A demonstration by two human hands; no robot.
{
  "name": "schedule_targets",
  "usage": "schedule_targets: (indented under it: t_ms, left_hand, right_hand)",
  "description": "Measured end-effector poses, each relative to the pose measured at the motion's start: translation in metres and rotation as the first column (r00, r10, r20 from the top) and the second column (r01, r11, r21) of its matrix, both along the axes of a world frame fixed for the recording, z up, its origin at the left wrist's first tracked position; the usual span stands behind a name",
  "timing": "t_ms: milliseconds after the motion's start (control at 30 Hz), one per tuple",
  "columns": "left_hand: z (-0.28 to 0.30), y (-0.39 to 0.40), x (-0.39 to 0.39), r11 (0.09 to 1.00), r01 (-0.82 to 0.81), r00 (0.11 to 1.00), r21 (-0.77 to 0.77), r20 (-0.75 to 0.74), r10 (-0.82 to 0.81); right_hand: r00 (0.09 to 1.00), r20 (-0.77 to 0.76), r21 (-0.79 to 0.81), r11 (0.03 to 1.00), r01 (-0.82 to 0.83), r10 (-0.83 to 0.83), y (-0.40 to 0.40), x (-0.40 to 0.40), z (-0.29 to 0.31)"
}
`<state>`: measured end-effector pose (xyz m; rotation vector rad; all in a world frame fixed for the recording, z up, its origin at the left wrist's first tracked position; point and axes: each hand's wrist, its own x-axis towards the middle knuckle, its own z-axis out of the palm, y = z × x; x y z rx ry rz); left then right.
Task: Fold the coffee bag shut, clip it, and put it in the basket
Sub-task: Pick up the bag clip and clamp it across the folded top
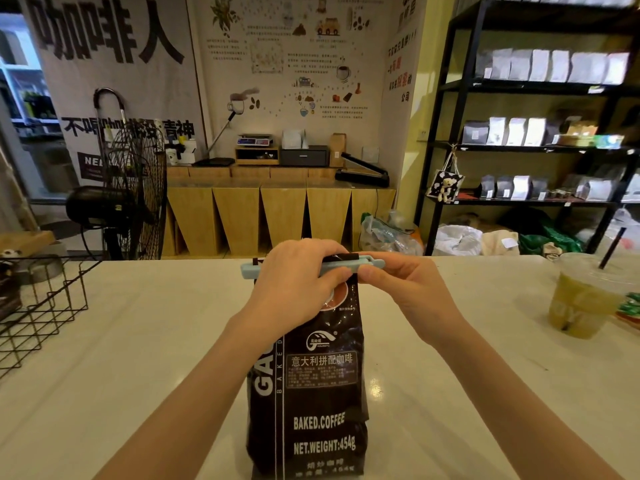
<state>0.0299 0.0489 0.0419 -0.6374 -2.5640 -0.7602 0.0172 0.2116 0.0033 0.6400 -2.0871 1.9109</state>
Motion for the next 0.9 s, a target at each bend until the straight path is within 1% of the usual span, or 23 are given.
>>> schedule_targets:
  t_ms: [233, 400, 567, 633, 700, 767, 833, 867, 900]
  left_hand:
    - [-0.007, 0.004, 0.003, 0.998, -0.032, 0.995, 0.062, -0.097, 0.038]
    - [-0.012, 0.003, 0.002, 0.996, -0.02, 0.988, 0.092, -0.149, 0.034]
    - [-0.013, 0.001, 0.0, 0.998, -0.002, 0.985, 0.07, -0.173, 0.014]
    - [-0.013, -0.001, 0.0, 0.998, 0.009, 0.981, 0.064, -0.193, 0.003]
    - [-0.013, -0.002, -0.001, 0.999, 0.025, 0.979, 0.028, -0.205, -0.018]
    - [-0.015, -0.007, -0.003, 1.0, 0.016, 0.975, -0.013, -0.223, -0.018]
    - [-0.018, -0.016, -0.004, 0.998, -0.047, 0.96, -0.043, -0.277, 0.033]
    - [-0.021, -0.021, -0.004, 0.997, -0.078, 0.96, -0.01, -0.269, 0.073]
    - [-0.023, -0.027, -0.002, 0.992, -0.094, 0.974, 0.086, -0.199, 0.11]
  right_hand:
    - [0.982, -0.132, -0.066, 0.989, 0.129, -0.137, -0.012, 0.002, -0.008]
    - [0.947, -0.197, -0.033, 0.967, 0.253, -0.254, -0.016, 0.004, -0.014]
    - [0.939, -0.216, -0.035, 0.963, 0.266, -0.268, -0.018, 0.007, -0.015]
    - [0.946, -0.197, -0.04, 0.966, 0.255, -0.257, -0.018, 0.008, -0.015]
    - [0.966, -0.143, -0.053, 0.977, 0.208, -0.214, -0.017, 0.008, -0.012]
    - [0.988, -0.044, -0.099, 0.985, 0.145, -0.15, -0.015, 0.007, -0.01]
    - [0.993, 0.063, -0.159, 0.981, 0.108, -0.099, -0.013, 0.005, -0.011]
    - [0.991, 0.105, -0.185, 0.977, 0.104, -0.085, -0.013, 0.004, -0.012]
    - [0.987, 0.14, -0.208, 0.972, 0.106, -0.078, -0.014, 0.003, -0.014]
